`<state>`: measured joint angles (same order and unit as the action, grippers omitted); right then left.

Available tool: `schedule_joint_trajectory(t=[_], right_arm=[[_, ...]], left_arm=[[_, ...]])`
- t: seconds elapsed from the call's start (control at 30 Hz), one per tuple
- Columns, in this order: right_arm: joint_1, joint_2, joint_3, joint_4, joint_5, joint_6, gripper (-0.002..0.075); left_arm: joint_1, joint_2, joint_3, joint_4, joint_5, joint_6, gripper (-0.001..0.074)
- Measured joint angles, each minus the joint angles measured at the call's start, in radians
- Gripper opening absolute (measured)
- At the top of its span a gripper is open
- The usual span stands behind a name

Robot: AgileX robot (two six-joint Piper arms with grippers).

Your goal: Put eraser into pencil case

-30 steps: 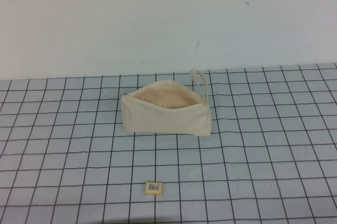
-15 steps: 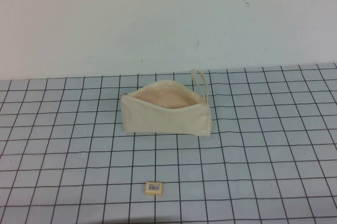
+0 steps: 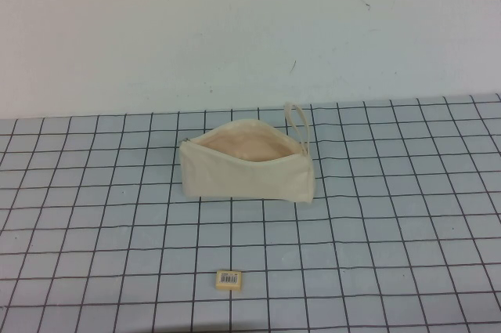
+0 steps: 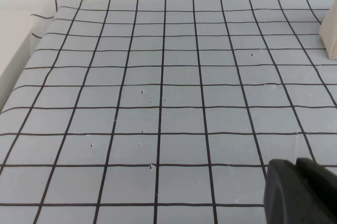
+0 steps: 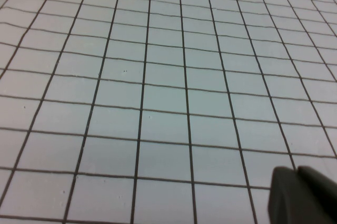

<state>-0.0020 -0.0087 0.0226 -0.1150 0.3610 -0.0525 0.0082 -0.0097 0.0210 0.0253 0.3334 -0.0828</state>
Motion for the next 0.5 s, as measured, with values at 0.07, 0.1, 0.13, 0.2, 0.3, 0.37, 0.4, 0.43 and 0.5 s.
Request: schedule_joint_trajectory(t=[0.07, 0.1, 0.13, 0.2, 0.3, 0.37, 0.4, 0.43, 0.5], right_arm=[[0.0, 0.0, 0.001, 0.0, -0.02, 0.0, -0.0001], [0.0, 0.0, 0.003, 0.0, -0.037, 0.0, -0.0001], [0.0, 0.0, 0.005, 0.0, -0.059, 0.0, -0.0001], [0.0, 0.0, 0.005, 0.0, -0.146, 0.0, -0.0001], [0.0, 0.0, 0.005, 0.0, -0.361, 0.0, -0.0001], [0.0, 0.0, 0.005, -0.002, -0.513, 0.0, -0.0001], [0.0, 0.0, 0.005, -0.002, -0.601, 0.0, -0.0001], [0.0, 0.0, 0.005, -0.002, -0.669, 0.0, -0.0001], [0.0, 0.0, 0.005, -0.002, -0.829, 0.0, -0.0001]], left_arm=[[0.0, 0.0, 0.0, 0.0, 0.0, 0.0, -0.0001], [0.0, 0.0, 0.0, 0.0, 0.0, 0.0, -0.0001], [0.0, 0.0, 0.0, 0.0, 0.0, 0.0, -0.0001], [0.0, 0.0, 0.0, 0.0, 0.0, 0.0, -0.0001], [0.0, 0.0, 0.0, 0.0, 0.0, 0.0, -0.0001], [0.0, 0.0, 0.0, 0.0, 0.0, 0.0, -0.0001], [0.0, 0.0, 0.0, 0.0, 0.0, 0.0, -0.0001], [0.0, 0.0, 0.0, 0.0, 0.0, 0.0, -0.0001], [0.0, 0.0, 0.0, 0.0, 0.0, 0.0, -0.0001]])
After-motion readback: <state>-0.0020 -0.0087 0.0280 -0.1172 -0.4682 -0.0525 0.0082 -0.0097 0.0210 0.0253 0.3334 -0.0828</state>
